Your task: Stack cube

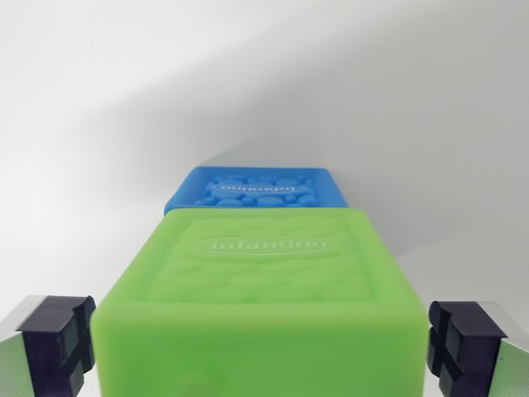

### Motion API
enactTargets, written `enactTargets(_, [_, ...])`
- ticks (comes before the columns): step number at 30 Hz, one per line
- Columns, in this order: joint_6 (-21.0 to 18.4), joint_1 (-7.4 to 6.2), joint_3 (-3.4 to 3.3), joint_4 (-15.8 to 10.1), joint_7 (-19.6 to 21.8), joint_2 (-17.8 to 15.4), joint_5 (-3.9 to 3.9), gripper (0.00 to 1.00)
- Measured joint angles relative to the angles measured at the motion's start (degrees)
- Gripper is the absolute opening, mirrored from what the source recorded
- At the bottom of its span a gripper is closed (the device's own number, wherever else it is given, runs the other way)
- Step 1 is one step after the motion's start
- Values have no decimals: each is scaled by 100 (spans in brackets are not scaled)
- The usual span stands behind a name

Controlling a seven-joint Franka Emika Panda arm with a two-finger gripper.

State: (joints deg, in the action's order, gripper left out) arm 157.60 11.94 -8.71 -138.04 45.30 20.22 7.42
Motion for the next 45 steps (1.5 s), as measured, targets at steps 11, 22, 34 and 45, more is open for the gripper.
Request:
enactTargets(11, [-34,-9,-11,-5,9,-50,-10,100])
enactTargets(22, [-338,-69,-99,-41,89,-404,-131,100])
enactTargets(34, [-857,-99,-170,-73,265,-977,-376,100])
enactTargets(45, [-1462,-99,-192,-29,416,-1561,-590,100])
